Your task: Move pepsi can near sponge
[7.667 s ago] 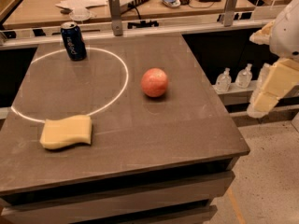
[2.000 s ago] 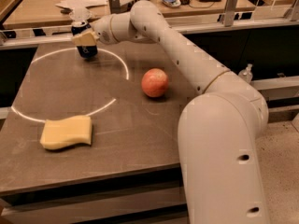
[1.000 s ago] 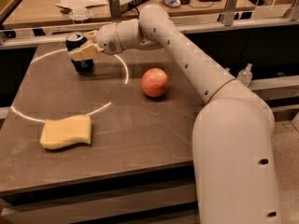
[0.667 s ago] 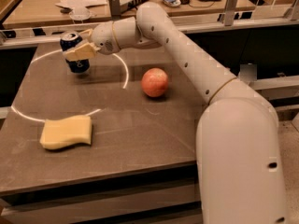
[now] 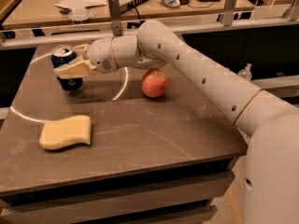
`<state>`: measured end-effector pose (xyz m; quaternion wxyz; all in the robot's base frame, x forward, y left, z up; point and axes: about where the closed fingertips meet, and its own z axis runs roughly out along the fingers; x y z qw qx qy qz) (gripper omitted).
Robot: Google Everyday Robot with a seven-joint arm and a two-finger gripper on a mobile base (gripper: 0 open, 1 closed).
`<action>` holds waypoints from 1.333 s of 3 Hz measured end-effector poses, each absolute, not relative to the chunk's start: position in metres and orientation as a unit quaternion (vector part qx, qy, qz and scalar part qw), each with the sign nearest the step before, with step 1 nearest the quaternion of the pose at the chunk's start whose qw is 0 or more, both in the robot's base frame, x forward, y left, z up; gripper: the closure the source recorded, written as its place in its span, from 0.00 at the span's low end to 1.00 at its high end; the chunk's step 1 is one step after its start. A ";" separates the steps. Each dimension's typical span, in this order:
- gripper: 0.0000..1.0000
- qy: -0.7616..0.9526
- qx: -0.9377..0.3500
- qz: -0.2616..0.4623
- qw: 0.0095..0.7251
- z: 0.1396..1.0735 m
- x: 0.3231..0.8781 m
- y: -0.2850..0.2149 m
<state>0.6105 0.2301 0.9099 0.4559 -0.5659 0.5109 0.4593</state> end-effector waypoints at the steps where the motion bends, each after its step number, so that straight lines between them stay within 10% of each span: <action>1: 1.00 0.515 -0.564 0.475 0.437 0.890 0.573 0.241; 2: 1.00 0.525 -0.570 0.472 0.420 0.886 0.549 0.241; 4: 0.64 0.526 -0.593 0.466 0.393 0.893 0.538 0.238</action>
Offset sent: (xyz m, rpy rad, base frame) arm -0.0856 0.0040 -0.0273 -0.0898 0.0806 0.0312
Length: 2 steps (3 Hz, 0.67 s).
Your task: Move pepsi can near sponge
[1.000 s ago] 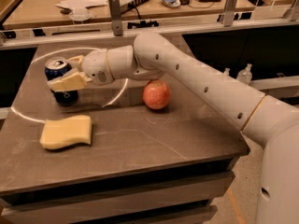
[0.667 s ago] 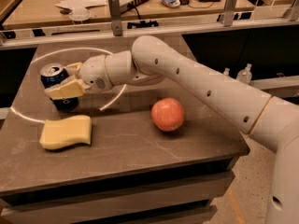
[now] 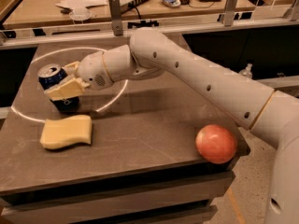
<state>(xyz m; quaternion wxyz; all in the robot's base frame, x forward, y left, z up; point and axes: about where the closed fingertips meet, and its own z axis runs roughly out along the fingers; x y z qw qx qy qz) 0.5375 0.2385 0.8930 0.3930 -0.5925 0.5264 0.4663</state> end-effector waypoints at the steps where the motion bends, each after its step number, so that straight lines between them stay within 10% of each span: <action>1: 0.33 0.523 -0.605 0.464 0.382 0.894 0.540 0.237; 2: 0.03 0.518 -0.612 0.463 0.377 0.893 0.541 0.238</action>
Offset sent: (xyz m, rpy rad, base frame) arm 0.0076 -0.0069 -0.0001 -0.0389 -0.0055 0.0425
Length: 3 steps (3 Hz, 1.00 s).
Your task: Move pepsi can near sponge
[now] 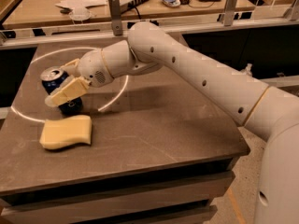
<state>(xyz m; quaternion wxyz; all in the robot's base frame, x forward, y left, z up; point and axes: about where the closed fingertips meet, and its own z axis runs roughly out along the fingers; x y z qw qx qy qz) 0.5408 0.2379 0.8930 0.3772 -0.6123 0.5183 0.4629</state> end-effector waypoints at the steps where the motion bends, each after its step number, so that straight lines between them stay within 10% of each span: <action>1: 0.00 0.514 -0.617 0.460 0.379 0.892 0.541 0.239; 3: 0.00 0.598 -0.561 0.330 0.468 0.907 0.541 0.154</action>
Offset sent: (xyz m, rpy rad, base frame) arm 0.0170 -0.0682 0.0109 0.0156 -0.1595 -0.2742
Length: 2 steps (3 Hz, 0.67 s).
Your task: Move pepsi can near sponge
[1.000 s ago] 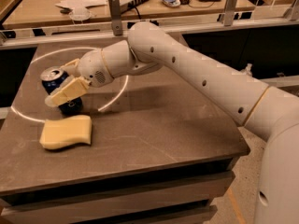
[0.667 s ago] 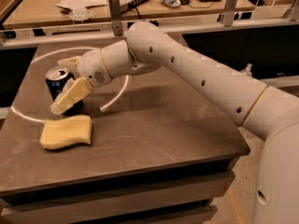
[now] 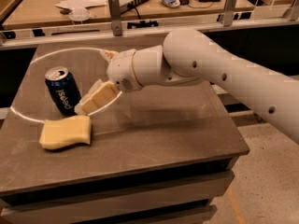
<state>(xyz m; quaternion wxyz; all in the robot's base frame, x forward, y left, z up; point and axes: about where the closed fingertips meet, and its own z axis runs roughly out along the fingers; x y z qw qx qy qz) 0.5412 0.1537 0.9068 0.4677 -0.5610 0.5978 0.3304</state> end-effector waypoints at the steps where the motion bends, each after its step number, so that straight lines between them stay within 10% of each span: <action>1: 0.00 0.616 -0.547 0.297 0.482 0.909 0.541 0.130; 2: 0.00 0.616 -0.547 0.297 0.482 0.909 0.541 0.130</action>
Offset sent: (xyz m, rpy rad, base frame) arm 0.0003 -0.0242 0.0024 -0.0231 -0.0286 -0.0785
